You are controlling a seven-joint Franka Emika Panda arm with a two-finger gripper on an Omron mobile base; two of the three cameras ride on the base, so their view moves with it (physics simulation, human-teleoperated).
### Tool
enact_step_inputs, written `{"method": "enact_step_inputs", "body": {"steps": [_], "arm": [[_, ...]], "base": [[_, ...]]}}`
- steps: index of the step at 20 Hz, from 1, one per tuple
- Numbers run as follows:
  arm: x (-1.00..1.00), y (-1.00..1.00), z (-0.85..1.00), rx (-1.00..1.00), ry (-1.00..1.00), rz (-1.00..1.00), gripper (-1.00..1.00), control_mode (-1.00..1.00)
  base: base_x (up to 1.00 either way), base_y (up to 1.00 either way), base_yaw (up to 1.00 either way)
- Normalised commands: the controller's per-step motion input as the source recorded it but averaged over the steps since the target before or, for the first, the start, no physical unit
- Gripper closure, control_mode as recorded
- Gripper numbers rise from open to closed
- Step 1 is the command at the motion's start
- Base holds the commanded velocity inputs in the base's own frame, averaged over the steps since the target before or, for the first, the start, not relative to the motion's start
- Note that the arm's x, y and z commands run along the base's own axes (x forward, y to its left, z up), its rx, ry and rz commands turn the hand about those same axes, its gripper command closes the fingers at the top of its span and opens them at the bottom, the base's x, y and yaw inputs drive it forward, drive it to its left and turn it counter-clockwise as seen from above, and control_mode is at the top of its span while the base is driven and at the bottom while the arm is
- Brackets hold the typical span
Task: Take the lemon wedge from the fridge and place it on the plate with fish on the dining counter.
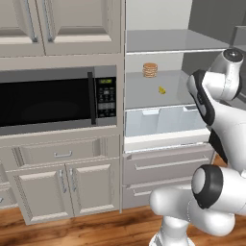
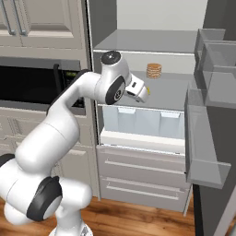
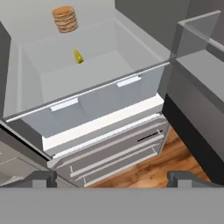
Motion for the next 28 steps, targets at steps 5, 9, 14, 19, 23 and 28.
{"method": "enact_step_inputs", "body": {"steps": [5,9,14,19,23,28], "arm": [[0.00,-0.05,0.00,0.00,0.00,0.00,-1.00,-1.00],[0.00,-0.32,0.00,0.00,-0.03,0.00,-1.00,1.00],[0.00,0.00,0.00,0.00,0.00,0.00,-1.00,1.00],[0.00,0.00,0.00,0.00,0.00,0.00,-1.00,1.00],[0.00,0.00,0.00,0.00,0.00,0.00,-1.00,1.00],[0.00,0.00,0.00,0.00,0.00,0.00,-1.00,1.00]], "base": [[0.00,0.00,0.00],[0.14,-0.08,0.00],[0.70,-0.07,0.00],[0.52,-0.12,0.01],[-0.14,-0.47,0.06],[0.25,0.16,0.07]]}}
